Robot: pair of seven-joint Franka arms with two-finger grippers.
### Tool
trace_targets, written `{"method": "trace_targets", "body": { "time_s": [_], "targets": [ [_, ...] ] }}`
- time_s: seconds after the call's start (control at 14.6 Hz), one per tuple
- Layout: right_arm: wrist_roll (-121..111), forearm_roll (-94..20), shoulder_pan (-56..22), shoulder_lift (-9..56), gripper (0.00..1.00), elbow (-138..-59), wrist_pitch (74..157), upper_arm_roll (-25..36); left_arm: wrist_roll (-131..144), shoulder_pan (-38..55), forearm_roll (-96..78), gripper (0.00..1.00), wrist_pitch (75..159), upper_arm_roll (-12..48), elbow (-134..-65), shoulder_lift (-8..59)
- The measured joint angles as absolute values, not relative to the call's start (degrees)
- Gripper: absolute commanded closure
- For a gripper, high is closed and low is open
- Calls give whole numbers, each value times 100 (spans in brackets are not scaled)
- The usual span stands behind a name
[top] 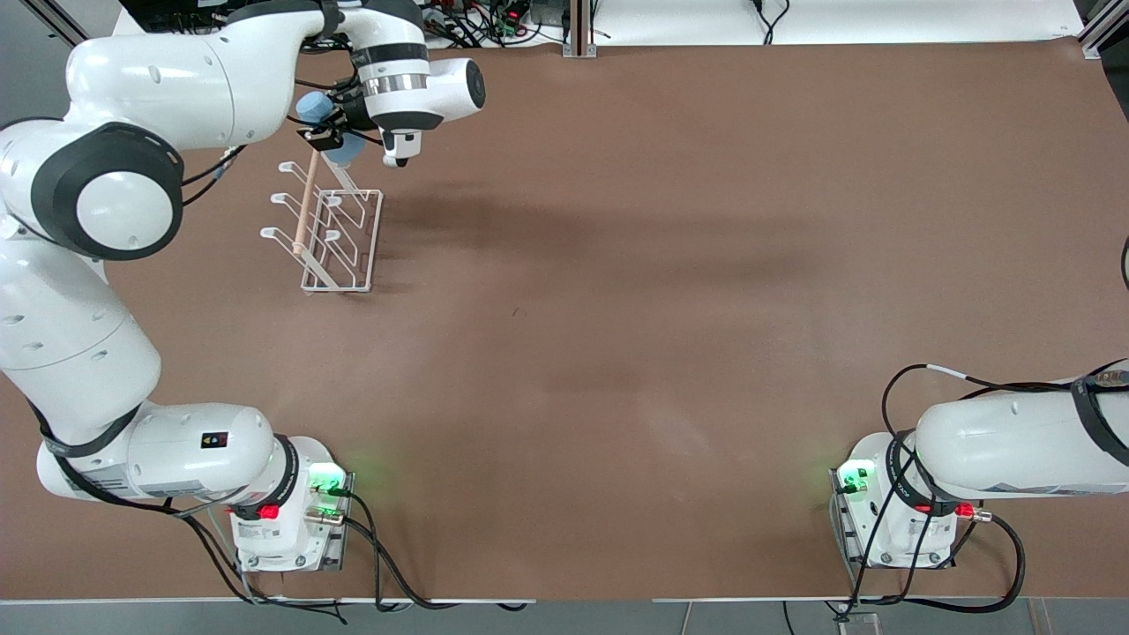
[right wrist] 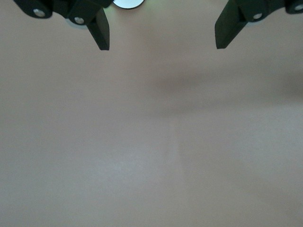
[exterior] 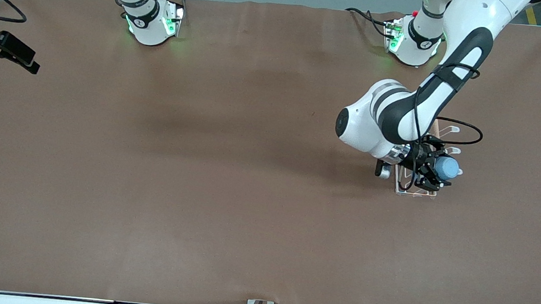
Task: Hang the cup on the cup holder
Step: 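Lower the blue cup onto a rack hook with the left gripper, then open the left gripper to release the cup on the hook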
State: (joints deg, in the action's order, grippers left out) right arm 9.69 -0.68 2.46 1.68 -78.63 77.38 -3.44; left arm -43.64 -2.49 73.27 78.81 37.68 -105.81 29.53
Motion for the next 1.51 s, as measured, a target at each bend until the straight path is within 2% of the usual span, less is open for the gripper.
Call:
{"method": "trace_targets", "body": {
  "time_s": [0.62,0.68,0.75,0.82,1.3,1.51],
  "targets": [
    [403,-189,242,172,0,-8068,8029,95,-3544,-70,7387,45,7437,3760,-10584,3309],
    [390,-189,241,172,0,-8066,8036,98,-3445,-70,7387,41,7409,3759,-10584,3342],
    [386,-189,235,172,0,-8061,8042,95,-3339,-70,7387,23,7400,3759,-10584,3371],
    [386,-188,226,172,0,-8057,8048,94,-3257,-70,7387,1,7398,3759,-10584,3395],
    [380,24,173,172,0,-8063,8110,93,-2475,-88,7400,0,7382,3759,-10515,3424],
    [380,24,170,172,0,-8064,8113,93,-2036,-83,7222,0,7382,3789,-10237,3422]
  ]
}}
